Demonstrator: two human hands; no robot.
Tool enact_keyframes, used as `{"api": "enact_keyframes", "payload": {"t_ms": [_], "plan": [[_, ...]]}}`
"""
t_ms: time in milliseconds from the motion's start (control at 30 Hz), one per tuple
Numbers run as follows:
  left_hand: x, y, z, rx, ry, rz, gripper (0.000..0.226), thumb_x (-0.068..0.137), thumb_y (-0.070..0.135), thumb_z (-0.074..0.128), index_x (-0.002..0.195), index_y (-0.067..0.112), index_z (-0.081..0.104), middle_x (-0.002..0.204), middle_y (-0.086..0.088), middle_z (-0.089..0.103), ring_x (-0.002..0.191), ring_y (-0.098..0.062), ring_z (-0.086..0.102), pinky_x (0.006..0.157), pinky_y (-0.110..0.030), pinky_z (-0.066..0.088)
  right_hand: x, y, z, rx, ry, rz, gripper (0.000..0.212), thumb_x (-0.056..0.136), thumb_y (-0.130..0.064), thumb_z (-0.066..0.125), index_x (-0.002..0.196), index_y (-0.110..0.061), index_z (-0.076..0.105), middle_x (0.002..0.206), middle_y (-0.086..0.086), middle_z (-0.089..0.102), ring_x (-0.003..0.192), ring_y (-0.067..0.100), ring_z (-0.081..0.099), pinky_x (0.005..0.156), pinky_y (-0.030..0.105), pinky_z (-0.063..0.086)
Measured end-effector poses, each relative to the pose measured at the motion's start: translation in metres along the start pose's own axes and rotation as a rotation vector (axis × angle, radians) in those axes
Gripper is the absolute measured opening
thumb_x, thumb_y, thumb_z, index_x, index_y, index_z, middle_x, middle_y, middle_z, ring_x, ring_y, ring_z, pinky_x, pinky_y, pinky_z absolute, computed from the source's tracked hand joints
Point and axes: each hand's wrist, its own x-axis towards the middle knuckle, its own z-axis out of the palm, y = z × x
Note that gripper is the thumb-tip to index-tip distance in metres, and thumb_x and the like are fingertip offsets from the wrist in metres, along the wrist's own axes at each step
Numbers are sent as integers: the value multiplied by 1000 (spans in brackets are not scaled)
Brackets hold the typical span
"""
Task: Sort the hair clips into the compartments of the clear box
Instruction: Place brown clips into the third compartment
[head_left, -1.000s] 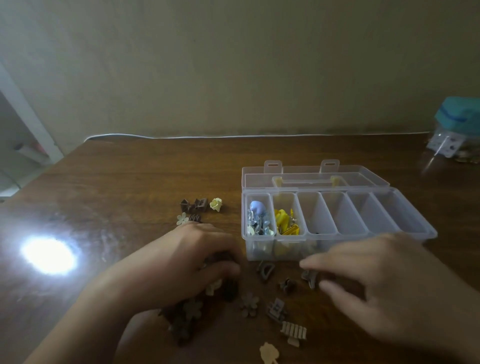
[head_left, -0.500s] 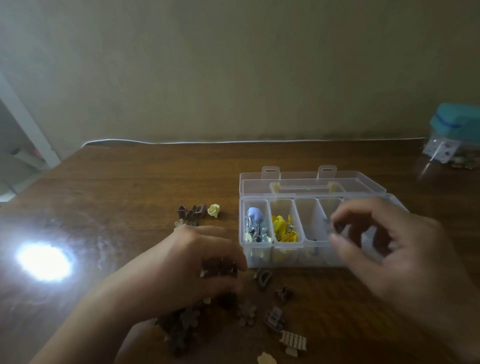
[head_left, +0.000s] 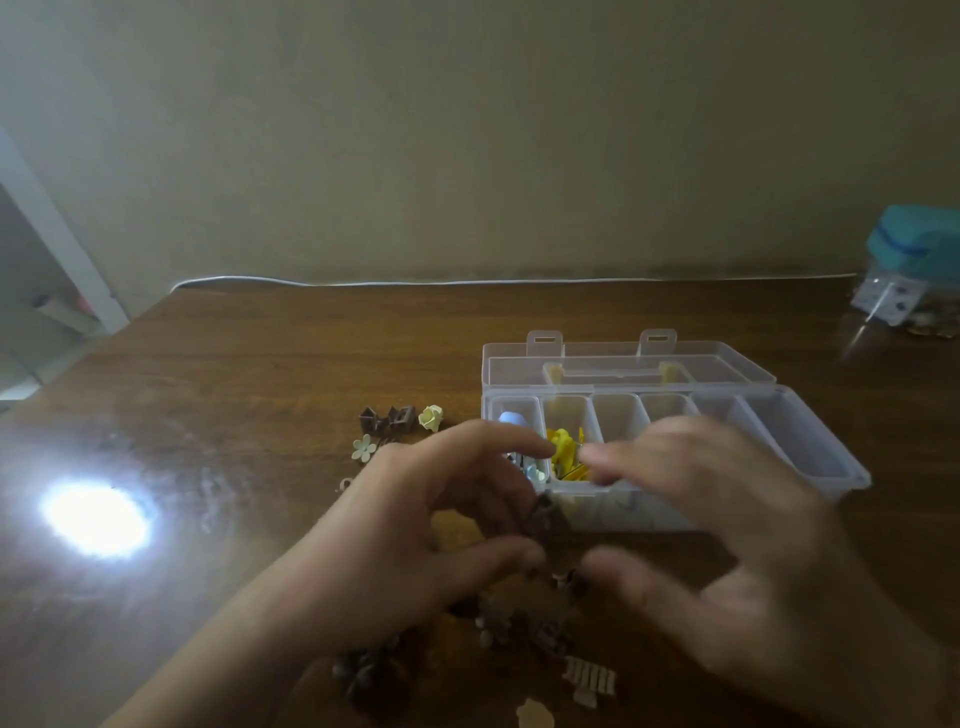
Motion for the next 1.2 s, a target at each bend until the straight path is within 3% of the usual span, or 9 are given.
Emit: {"api": "enact_keyframes", "payload": {"t_ms": [133,267,367,433,600,733,833,1067,1200], "plan": [[0,2,15,-205,47,32,56,78,9,79,125,30,56,89,0,74,81,-18,74,76,-23,55,-2,-15,8,-20,-8,-126,40,90,-42,64,124,-22,60,108,-2,65,100,18,59,76,38,47],[0,3,19,-240,64,20,51,82,15,75,126,31,55,95,0,74,89,-21,74,79,-24,55,-5,-7,7,19,70,-120,19,84,-12,71,103,-11,74,97,1,68,92,19,64,75,35,50],[1,-3,16,34,148,31,30,86,25,71,113,29,61,85,8,71,77,-12,71,69,-17,53,-3,2,-7,112,175,47,14,85,-16,66,96,-13,73,90,-4,69,86,6,64,73,23,52],[2,-4,10,360,62,125,15,88,28,69,103,30,64,74,15,65,64,-2,64,59,-13,48,-2,4,-20,120,174,116,12,86,-22,61,93,-19,70,84,-12,66,76,3,62,62,19,50],[-3,-2,-12,627,-279,119,20,84,45,68,103,39,68,71,20,61,57,3,54,54,-11,44,-7,9,-41,-5,-345,207,22,80,-51,52,98,-43,62,70,-23,60,62,-1,57,48,11,40],[-4,-1,-16,695,-341,52,36,81,64,60,112,46,64,82,24,69,64,0,61,55,-20,49,-10,8,-33,-271,-630,237,52,85,-70,35,134,-56,26,110,-29,55,101,-4,51,85,18,46],[-2,-1,-9,683,-396,62,39,86,68,49,117,47,61,96,19,72,76,-3,67,62,-25,52,-3,1,-26,-307,-724,248,45,92,-62,36,135,-51,24,116,-24,47,110,-1,46,93,22,42],[0,-2,1,726,-423,31,32,91,61,41,112,44,58,96,16,69,82,-6,65,66,-30,51,-4,-9,-26,-150,-758,238,30,87,-58,48,110,-41,37,91,-17,55,86,3,52,75,22,46],[-2,-3,1,777,-407,26,38,90,63,36,110,42,60,94,15,71,80,-8,65,68,-31,52,-2,-1,-30,132,-380,258,29,75,-63,55,97,-45,51,72,-15,61,65,-2,60,50,9,45]]}}
